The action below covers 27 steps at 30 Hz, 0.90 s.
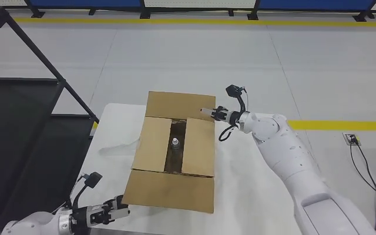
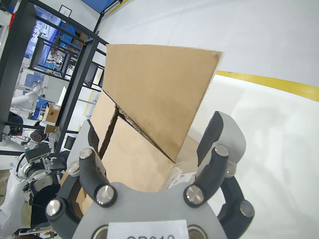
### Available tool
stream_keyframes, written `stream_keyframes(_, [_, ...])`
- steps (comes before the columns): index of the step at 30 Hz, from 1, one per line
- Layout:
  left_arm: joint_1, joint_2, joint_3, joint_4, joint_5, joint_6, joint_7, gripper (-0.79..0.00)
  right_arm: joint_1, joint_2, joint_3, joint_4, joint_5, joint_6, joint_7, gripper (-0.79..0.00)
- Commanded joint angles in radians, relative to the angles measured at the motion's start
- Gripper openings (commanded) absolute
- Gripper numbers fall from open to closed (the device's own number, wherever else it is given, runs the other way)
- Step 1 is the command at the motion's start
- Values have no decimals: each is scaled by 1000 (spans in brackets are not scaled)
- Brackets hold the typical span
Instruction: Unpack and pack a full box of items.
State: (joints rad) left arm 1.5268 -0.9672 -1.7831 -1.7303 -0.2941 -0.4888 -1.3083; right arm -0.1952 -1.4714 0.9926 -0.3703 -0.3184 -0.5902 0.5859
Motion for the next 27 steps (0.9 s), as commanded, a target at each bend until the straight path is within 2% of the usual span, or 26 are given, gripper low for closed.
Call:
stream_keyframes(1, [-3, 2, -1, -5, -15, 12, 5, 0, 11, -9, 0, 29, 27, -39, 9, 0])
stream_keyframes(8, [-3, 6, -9, -31, -68, 41, 46, 0, 41, -15, 17, 94, 82, -137, 15, 0])
stream_keyframes(13, [-6, 7, -16, -62, -93, 82, 114, 0, 48, -7, 34, 108, 111, -217, 38, 0])
stream_keyframes(20, [-42, 4, 14, -99, -23, 182, 295, 0, 47, 12, 54, 85, 149, -331, 112, 0])
stream_keyframes(24, [-72, 1, 53, -123, 43, 231, 385, 0, 51, 22, 57, 47, 158, -345, 173, 0])
stream_keyframes(27, [-88, -2, 95, -148, 160, 249, 481, 0, 47, 29, 55, 1, 155, -341, 213, 0])
